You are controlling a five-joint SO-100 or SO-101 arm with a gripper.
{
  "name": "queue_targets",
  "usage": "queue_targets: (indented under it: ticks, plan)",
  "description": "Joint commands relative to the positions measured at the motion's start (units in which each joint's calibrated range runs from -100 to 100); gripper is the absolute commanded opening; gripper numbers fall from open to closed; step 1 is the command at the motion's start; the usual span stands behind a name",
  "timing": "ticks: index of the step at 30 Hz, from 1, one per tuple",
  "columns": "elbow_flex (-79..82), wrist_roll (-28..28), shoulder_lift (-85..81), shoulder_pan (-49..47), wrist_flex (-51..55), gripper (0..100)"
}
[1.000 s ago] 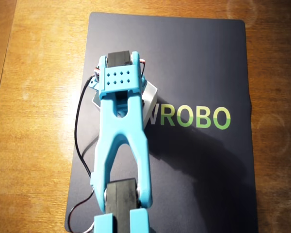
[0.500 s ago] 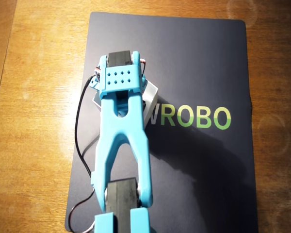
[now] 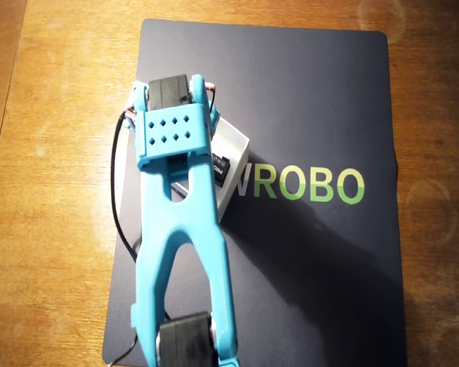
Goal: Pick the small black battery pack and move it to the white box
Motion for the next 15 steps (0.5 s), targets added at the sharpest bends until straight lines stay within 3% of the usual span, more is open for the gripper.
queue_targets:
  ticks: [1,4,9,15]
  plan:
    - [-0.8,0.3,-6.5,-1.2,0.3,15]
    - [-0.6,0.4,-10.8,-1.3,0.3,15]
    - [-0.2,6.8,-20.7,-4.6,0.3,15]
    - [6.1,19.3,-33.6,-4.1,1.9,15]
